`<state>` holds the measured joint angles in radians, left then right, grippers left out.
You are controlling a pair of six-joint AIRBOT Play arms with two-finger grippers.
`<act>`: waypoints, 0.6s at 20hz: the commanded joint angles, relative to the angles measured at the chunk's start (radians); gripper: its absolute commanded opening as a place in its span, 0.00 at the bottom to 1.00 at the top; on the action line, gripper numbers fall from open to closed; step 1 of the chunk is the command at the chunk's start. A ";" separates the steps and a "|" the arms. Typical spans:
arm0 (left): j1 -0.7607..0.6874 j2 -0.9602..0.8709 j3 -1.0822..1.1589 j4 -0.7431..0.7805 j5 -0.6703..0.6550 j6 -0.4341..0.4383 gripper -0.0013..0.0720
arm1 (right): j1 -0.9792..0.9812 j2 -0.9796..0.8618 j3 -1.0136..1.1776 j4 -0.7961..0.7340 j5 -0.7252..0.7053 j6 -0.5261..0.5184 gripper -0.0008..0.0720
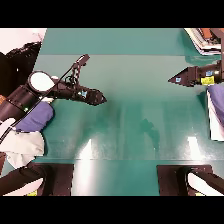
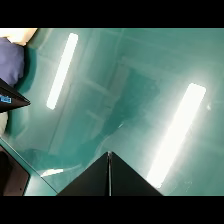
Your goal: Fold the shirts.
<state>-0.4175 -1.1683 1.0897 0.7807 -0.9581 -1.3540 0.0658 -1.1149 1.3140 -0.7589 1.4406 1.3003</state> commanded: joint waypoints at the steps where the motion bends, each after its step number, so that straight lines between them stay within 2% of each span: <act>1: 0.000 0.001 0.001 -0.017 0.005 -0.008 0.05 | 0.001 0.001 0.000 0.000 0.003 0.000 0.03; 3: 0.006 0.001 0.004 -0.023 0.037 0.029 0.05 | 0.001 0.001 0.000 0.000 0.004 0.000 0.03; 5: 0.071 0.001 0.050 0.115 0.019 0.040 0.06 | 0.001 0.001 0.000 0.000 0.004 0.000 0.03; 6: 0.122 0.001 0.086 0.204 -0.004 0.014 0.19 | 0.001 0.001 0.000 0.000 0.004 0.000 0.03; 7: 0.180 0.001 0.125 0.301 -0.026 -0.019 0.67 | 0.001 0.001 0.000 0.000 0.004 0.000 0.03; 8: 0.233 0.001 0.153 0.396 -0.029 -0.066 0.98 | 0.001 0.001 0.000 0.000 0.003 0.000 0.03; 9: 0.284 0.001 0.171 0.503 -0.029 -0.100 0.94 | 0.001 0.001 0.000 0.000 0.003 0.001 0.03; 12: 0.406 -0.012 0.171 0.805 -0.028 -0.185 0.94 | 0.001 0.001 0.000 0.000 0.002 0.001 0.03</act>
<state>-0.1257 -1.1713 1.2373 1.2629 -0.9798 -1.4445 0.0658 -1.1149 1.3140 -0.7589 1.4437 1.3003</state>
